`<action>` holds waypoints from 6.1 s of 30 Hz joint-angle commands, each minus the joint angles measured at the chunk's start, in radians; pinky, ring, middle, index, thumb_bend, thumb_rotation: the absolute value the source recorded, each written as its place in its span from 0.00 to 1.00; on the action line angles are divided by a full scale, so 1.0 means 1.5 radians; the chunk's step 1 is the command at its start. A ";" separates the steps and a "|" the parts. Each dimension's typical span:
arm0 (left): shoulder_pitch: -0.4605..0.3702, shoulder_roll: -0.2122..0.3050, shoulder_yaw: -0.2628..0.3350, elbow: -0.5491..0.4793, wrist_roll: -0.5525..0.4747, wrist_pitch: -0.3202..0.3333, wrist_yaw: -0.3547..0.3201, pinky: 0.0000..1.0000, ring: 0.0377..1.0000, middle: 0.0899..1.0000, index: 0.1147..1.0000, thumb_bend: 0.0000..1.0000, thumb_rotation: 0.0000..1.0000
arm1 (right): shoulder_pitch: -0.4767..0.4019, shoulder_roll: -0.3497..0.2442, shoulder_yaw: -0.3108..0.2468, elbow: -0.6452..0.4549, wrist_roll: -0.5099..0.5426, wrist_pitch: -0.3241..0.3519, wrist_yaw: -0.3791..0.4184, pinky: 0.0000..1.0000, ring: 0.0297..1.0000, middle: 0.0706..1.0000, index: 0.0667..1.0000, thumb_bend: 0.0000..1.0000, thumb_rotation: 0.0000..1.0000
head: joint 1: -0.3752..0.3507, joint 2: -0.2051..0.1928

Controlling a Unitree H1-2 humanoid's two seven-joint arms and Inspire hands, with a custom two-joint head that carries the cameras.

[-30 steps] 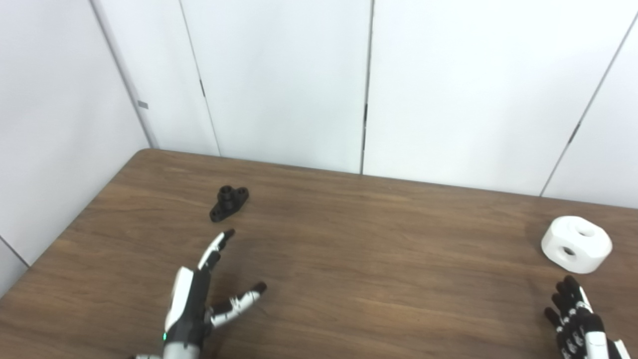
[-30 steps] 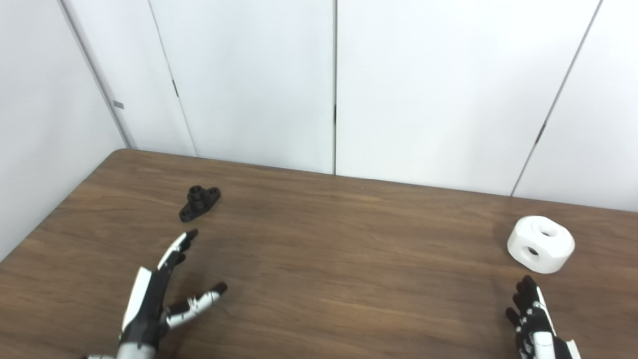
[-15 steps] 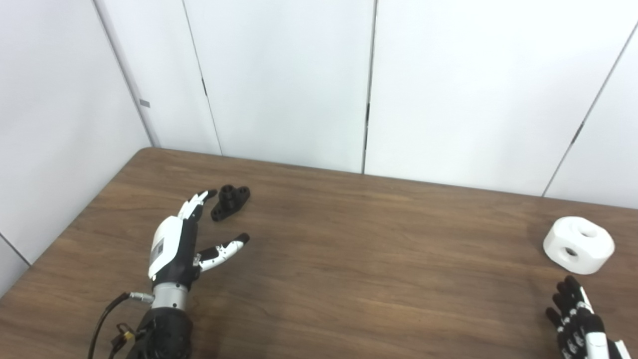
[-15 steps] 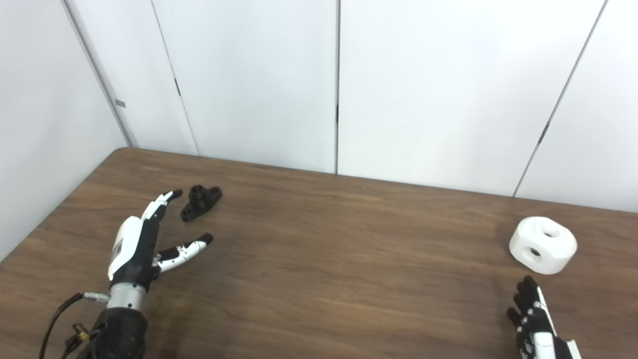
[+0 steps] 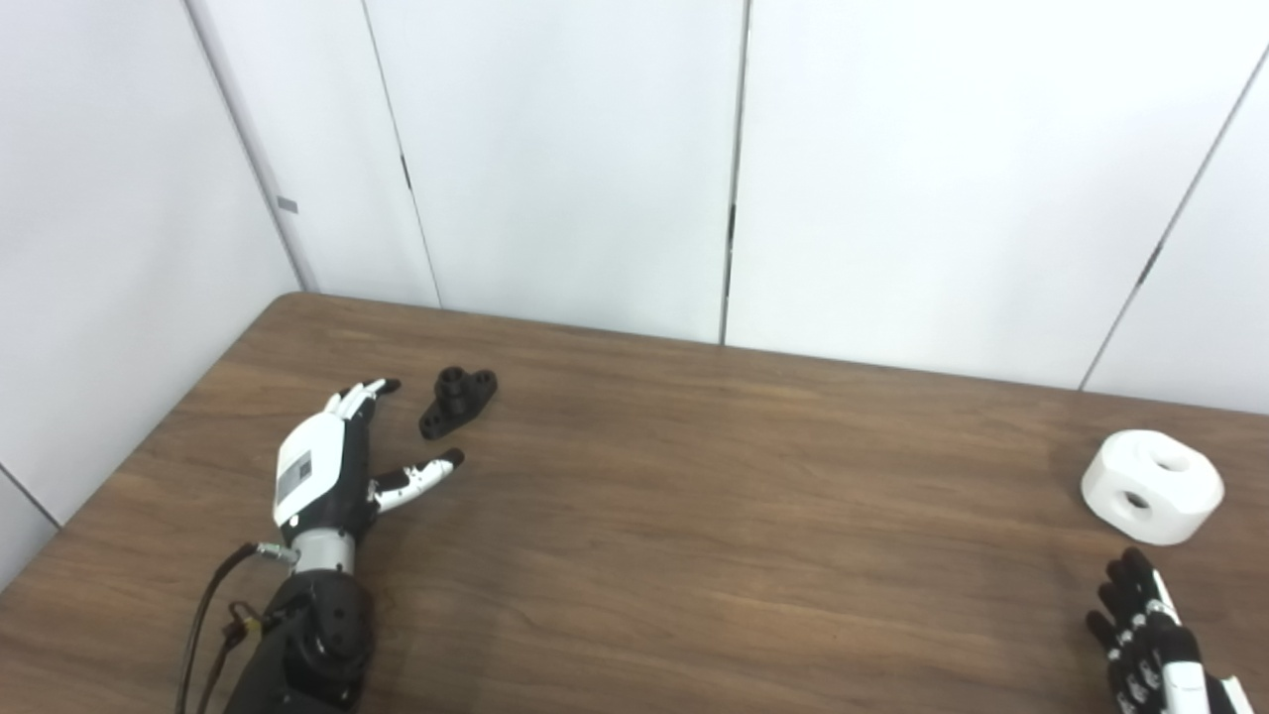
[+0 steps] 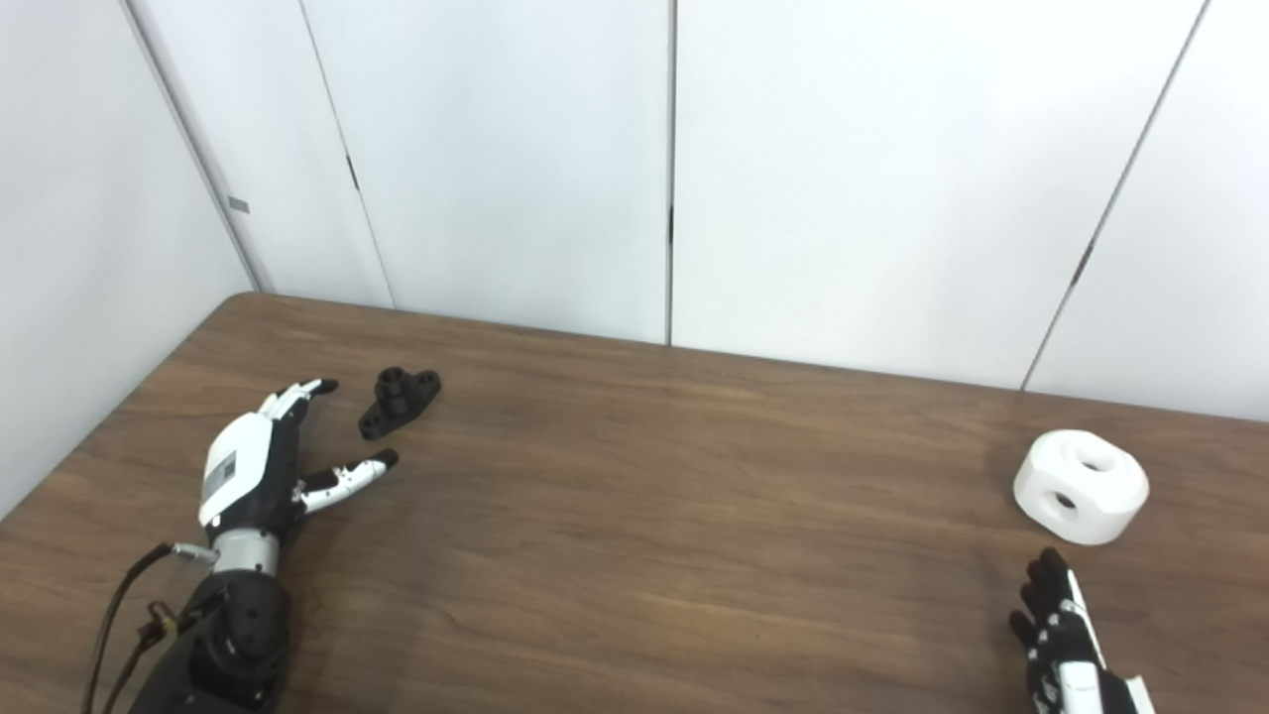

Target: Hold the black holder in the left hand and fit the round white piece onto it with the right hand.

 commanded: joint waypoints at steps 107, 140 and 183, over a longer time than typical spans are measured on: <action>0.008 0.004 -0.234 -0.177 0.034 0.065 -0.132 0.82 0.88 0.78 0.42 0.52 0.05 | 0.006 0.019 0.034 -0.056 -0.043 0.022 -0.016 1.00 1.00 0.98 1.00 0.56 1.00 | -0.086 0.063; 0.159 -0.067 -0.359 -0.277 0.104 -0.071 -0.221 0.92 0.89 0.80 0.42 0.52 0.05 | 0.000 0.032 0.054 -0.133 -0.067 0.102 -0.056 1.00 0.98 0.96 0.99 0.57 1.00 | -0.187 0.126; 0.161 -0.042 -0.305 -0.233 0.111 -0.170 -0.203 0.88 0.86 0.77 0.42 0.52 0.04 | -0.383 -0.201 0.094 0.012 -0.544 0.285 0.045 1.00 1.00 1.00 0.88 0.81 0.28 | -0.345 0.104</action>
